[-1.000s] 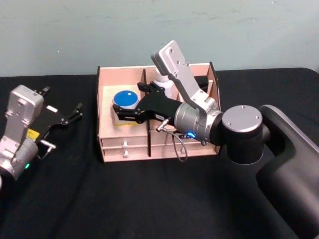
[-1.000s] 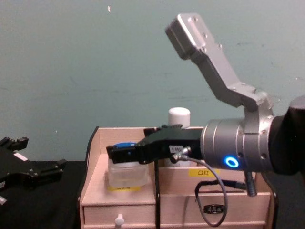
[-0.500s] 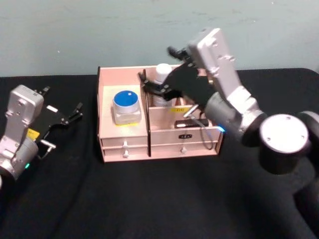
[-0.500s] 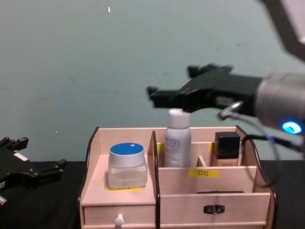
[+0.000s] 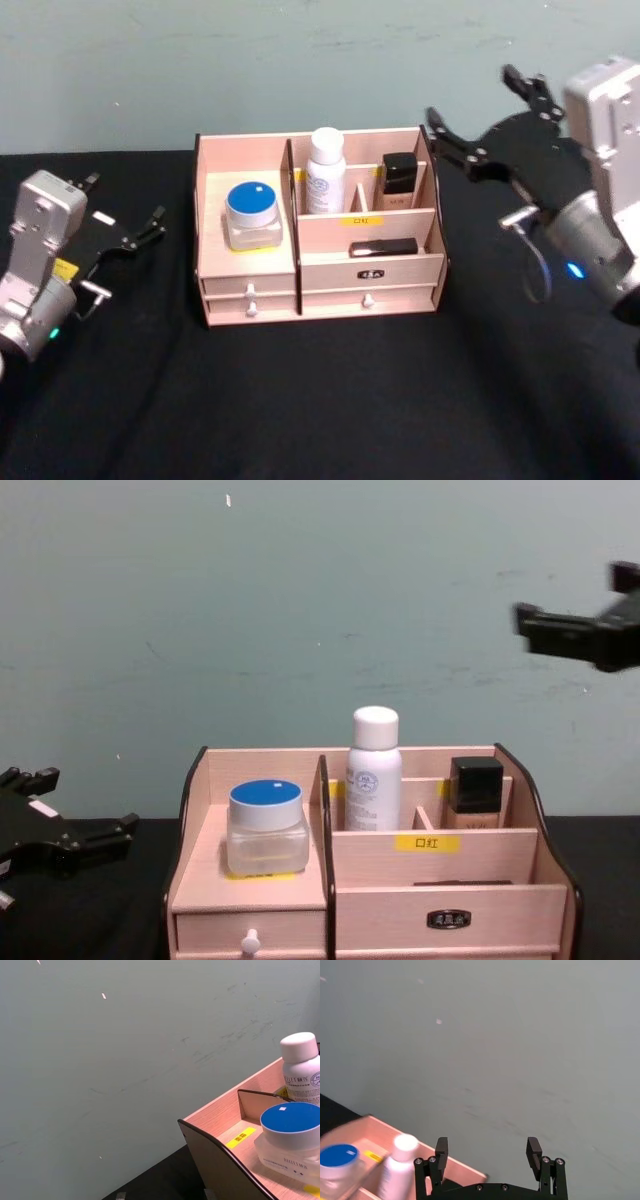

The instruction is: Pick up the facial cleanser and watermelon frost from the table and place them into the tiered storage box.

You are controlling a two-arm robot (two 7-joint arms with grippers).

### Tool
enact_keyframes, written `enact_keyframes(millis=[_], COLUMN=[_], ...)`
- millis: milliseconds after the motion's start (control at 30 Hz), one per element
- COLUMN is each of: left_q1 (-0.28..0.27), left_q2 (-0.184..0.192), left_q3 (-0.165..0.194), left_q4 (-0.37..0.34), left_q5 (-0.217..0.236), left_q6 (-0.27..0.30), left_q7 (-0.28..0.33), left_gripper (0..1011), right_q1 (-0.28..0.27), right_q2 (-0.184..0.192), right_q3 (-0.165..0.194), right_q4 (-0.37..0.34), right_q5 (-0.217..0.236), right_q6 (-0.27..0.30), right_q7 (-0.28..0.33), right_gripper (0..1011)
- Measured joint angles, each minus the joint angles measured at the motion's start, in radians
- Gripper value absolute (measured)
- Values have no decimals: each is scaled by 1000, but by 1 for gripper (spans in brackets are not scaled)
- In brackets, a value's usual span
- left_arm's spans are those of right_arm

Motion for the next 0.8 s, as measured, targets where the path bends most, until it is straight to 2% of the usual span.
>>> enact_keyframes(millis=[167, 267, 400, 600, 800], left_q1=[0, 0, 0, 0, 0], left_q2=[0, 0, 0, 0, 0], left_q3=[0, 0, 0, 0, 0], left_q4=[0, 0, 0, 0, 0], left_q5=[0, 0, 0, 0, 0], left_q6=[0, 0, 0, 0, 0], left_q7=[0, 0, 0, 0, 0], left_gripper=[1010, 1009, 1010, 1010, 1010], right_q1=[-35, -50, -53, -47, -46], right_q2=[0, -7, -21, -40, -39], right_q3=[48, 81, 103, 122, 120], right_q4=[10, 40, 88, 155, 151], right_q5=[2, 2, 6, 33, 33], right_q6=[-10, -15, -15, -15, -13], right_q7=[-18, -29, -34, -7, -7], right_gripper=[1000, 1000, 1000, 1000, 1002])
